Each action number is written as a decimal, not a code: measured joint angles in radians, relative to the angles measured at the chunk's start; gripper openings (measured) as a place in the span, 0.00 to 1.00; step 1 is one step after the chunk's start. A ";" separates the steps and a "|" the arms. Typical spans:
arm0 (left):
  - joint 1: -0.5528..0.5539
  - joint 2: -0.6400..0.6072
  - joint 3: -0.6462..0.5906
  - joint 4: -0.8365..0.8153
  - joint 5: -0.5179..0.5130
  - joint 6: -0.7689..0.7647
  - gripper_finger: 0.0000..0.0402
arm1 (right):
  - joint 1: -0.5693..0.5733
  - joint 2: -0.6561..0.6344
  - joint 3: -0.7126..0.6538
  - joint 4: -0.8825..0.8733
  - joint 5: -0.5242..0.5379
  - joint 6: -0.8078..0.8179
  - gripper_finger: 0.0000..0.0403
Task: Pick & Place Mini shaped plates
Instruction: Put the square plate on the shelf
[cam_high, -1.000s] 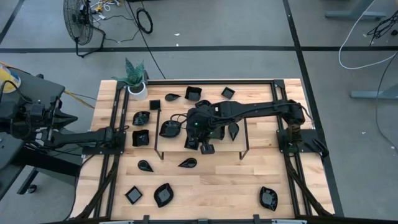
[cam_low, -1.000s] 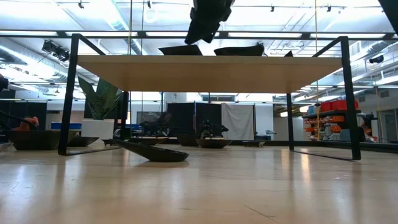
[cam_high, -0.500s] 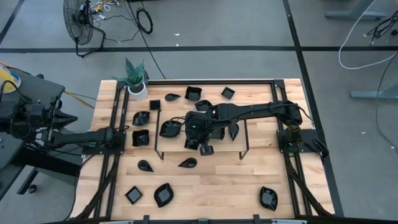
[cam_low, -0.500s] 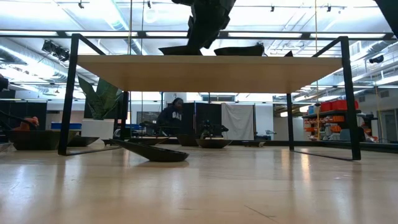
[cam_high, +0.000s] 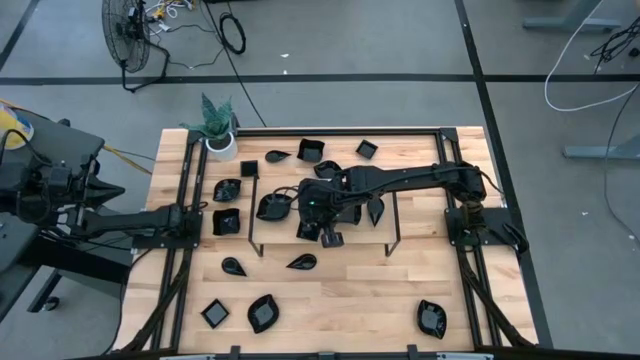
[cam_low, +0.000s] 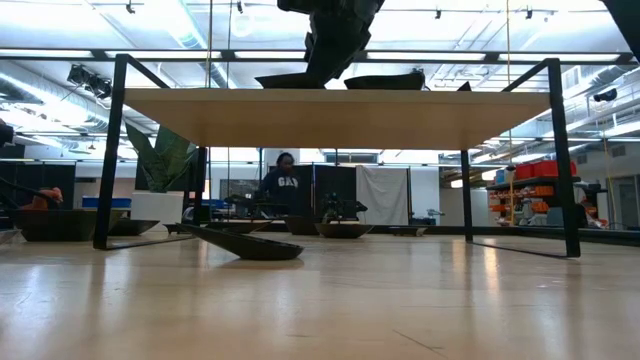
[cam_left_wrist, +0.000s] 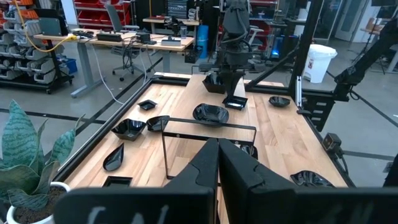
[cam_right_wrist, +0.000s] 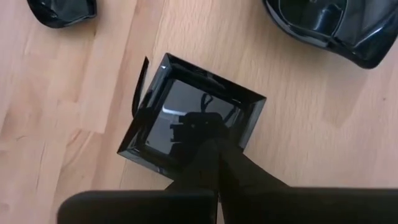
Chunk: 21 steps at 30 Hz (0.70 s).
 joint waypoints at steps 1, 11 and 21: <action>0.000 0.000 0.000 0.000 0.000 0.000 0.05 | 0.000 0.000 0.000 0.000 0.000 0.000 0.00; 0.000 0.000 0.000 0.000 0.000 0.000 0.05 | 0.011 0.011 0.000 0.014 0.015 -0.014 0.00; 0.000 0.000 0.000 0.000 0.000 -0.001 0.05 | 0.010 0.011 0.000 0.007 0.078 -0.027 0.00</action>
